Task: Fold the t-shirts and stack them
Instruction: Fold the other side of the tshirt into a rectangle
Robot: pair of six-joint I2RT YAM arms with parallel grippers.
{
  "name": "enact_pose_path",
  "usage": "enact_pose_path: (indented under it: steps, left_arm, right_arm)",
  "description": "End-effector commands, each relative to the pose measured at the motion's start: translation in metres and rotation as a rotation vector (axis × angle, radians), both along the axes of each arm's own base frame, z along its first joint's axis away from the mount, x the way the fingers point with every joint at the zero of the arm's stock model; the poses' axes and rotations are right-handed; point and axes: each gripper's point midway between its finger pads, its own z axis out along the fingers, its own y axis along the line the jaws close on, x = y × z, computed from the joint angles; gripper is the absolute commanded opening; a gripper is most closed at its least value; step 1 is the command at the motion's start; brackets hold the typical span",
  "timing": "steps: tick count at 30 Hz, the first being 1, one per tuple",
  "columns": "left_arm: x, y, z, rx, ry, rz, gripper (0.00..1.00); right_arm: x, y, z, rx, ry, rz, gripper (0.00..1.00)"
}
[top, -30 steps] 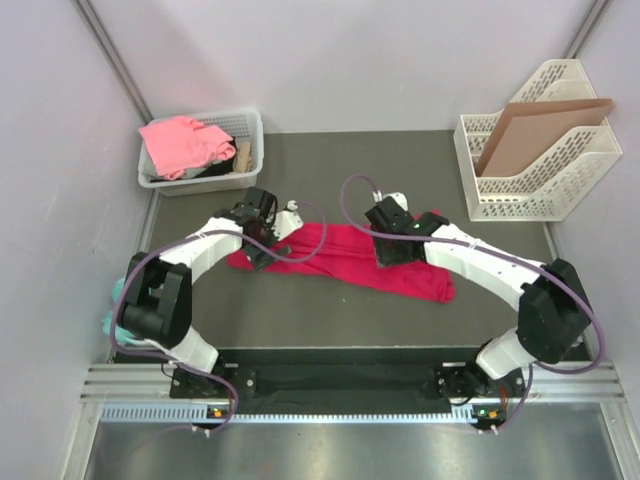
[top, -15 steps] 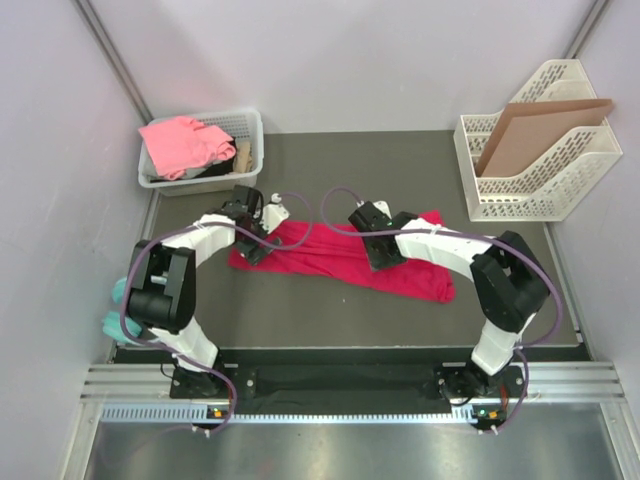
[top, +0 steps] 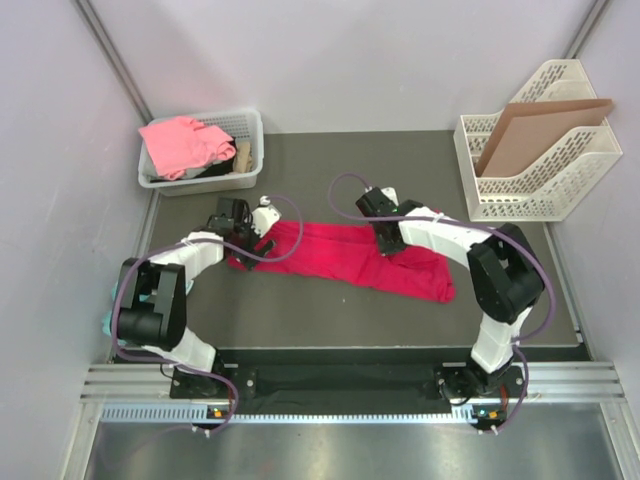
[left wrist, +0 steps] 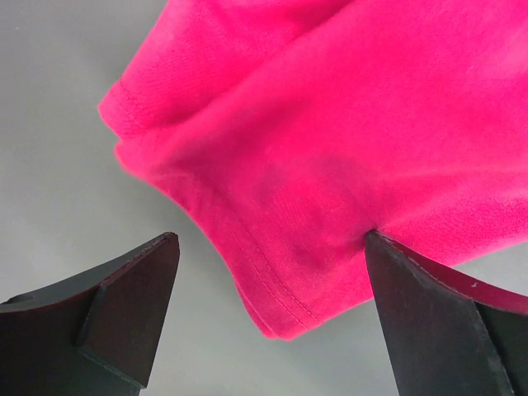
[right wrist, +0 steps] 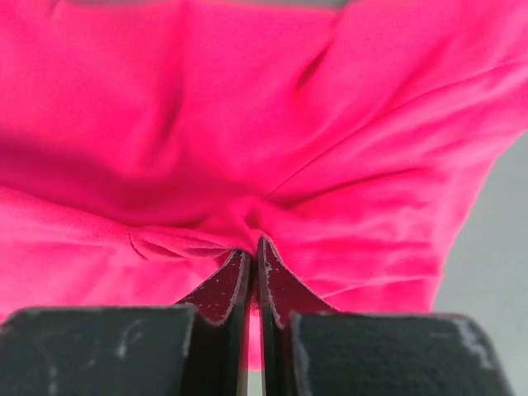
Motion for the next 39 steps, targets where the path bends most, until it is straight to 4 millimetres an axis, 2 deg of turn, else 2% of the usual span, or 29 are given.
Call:
enact_pose_path:
  steps: [1, 2, 3, 4, 5, 6, 8, 9, 10, 14, 17, 19, 20, 21, 22, 23, 24, 26, 27, 28, 30, 31, 33, 34, 35, 37, 39]
  left_arm:
    - [-0.039, 0.032, -0.049, 0.099, 0.133, 0.017, 0.99]
    - [-0.045, 0.035, -0.054, 0.103, 0.145, 0.020, 0.99]
    - [-0.047, 0.038, -0.056, 0.111, 0.147, 0.019, 0.99]
    - [-0.050, 0.039, -0.058, 0.110, 0.149, 0.021, 0.94]
    - [-0.053, 0.041, -0.058, 0.104, 0.156, 0.027, 0.96]
    - [-0.054, 0.040, -0.058, 0.096, 0.157, 0.025, 0.97]
    - [-0.055, 0.041, -0.056, 0.098, 0.152, 0.025, 0.98]
    - [-0.057, 0.042, -0.056, 0.102, 0.156, 0.020, 0.98]
    - [-0.057, 0.043, -0.054, 0.104, 0.155, 0.021, 0.98]
    - [-0.059, 0.046, -0.049, 0.117, 0.153, 0.011, 0.98]
    - [-0.063, 0.053, -0.049, 0.147, 0.153, 0.005, 0.98]
    - [-0.064, 0.059, -0.051, 0.167, 0.157, 0.001, 0.97]
    - [-0.065, 0.061, -0.051, 0.167, 0.157, 0.003, 0.97]
    - [-0.065, 0.063, -0.051, 0.169, 0.160, -0.001, 0.97]
    - [-0.065, 0.067, -0.050, 0.169, 0.160, 0.010, 0.97]
    - [-0.066, 0.069, -0.051, 0.171, 0.164, 0.008, 0.97]
    - [-0.066, 0.071, -0.051, 0.173, 0.165, 0.007, 0.97]
    - [-0.066, 0.076, -0.050, 0.176, 0.169, 0.012, 0.97]
    - [-0.066, 0.075, -0.050, 0.174, 0.167, 0.002, 0.96]
    - [-0.067, 0.083, -0.049, 0.171, 0.169, 0.027, 0.96]
    - [-0.068, 0.086, -0.048, 0.173, 0.173, 0.032, 0.96]
    - [-0.068, 0.087, -0.048, 0.171, 0.174, 0.032, 0.96]
    - [-0.069, 0.087, -0.047, 0.169, 0.176, 0.033, 0.96]
    - [-0.068, 0.086, -0.046, 0.165, 0.174, 0.034, 0.96]
    - [-0.068, 0.086, -0.045, 0.159, 0.174, 0.038, 0.96]
    - [-0.068, 0.084, -0.043, 0.149, 0.179, 0.040, 0.96]
    - [-0.068, 0.084, -0.041, 0.149, 0.177, 0.043, 0.96]
  right_arm:
    - [0.035, -0.015, 0.019, -0.032, -0.079, -0.050, 0.00]
    - [0.044, -0.019, 0.025, -0.032, -0.095, -0.068, 0.00]
    - [0.046, -0.022, 0.021, -0.048, -0.082, -0.076, 0.02]
    - [0.050, -0.024, 0.022, -0.051, -0.085, -0.083, 0.04]
    - [0.058, -0.021, 0.026, -0.041, -0.096, -0.087, 0.06]
    - [0.061, -0.020, 0.020, -0.056, -0.080, -0.076, 0.23]
    - [0.072, -0.012, 0.024, -0.047, -0.090, -0.071, 0.44]
    - [0.072, -0.012, 0.014, -0.068, -0.058, -0.063, 0.58]
    - [0.075, -0.010, 0.013, -0.070, -0.055, -0.060, 0.62]
    - [0.088, -0.011, 0.018, -0.108, -0.078, -0.069, 0.69]
    - [0.090, -0.037, 0.033, -0.204, -0.123, -0.140, 0.72]
    - [0.091, -0.058, 0.057, -0.263, -0.204, -0.222, 0.72]
    - [0.087, -0.072, 0.064, -0.296, -0.217, -0.255, 0.72]
    - [0.085, -0.079, 0.087, -0.284, -0.274, -0.294, 0.71]
    - [0.082, -0.088, 0.099, -0.292, -0.305, -0.321, 0.71]
    - [0.074, -0.095, 0.104, -0.285, -0.302, -0.338, 0.71]
    - [0.066, -0.098, 0.125, -0.225, -0.345, -0.367, 0.69]
    - [0.048, -0.089, 0.122, -0.119, -0.294, -0.327, 0.68]
    - [0.038, -0.085, 0.133, -0.035, -0.306, -0.328, 0.67]
    - [0.021, -0.072, 0.115, 0.045, -0.226, -0.279, 0.67]
    - [0.006, -0.057, 0.115, 0.185, -0.212, -0.250, 0.66]
    - [-0.013, -0.044, 0.092, 0.252, -0.120, -0.209, 0.65]
    - [-0.021, -0.029, 0.081, 0.347, -0.091, -0.195, 0.61]
    - [-0.038, -0.019, 0.062, 0.397, -0.011, -0.164, 0.59]
    - [-0.036, -0.009, 0.058, 0.449, -0.015, -0.140, 0.59]
    - [-0.050, 0.004, 0.040, 0.515, 0.064, -0.124, 0.56]
    - [-0.049, 0.016, 0.031, 0.564, 0.089, -0.099, 0.55]
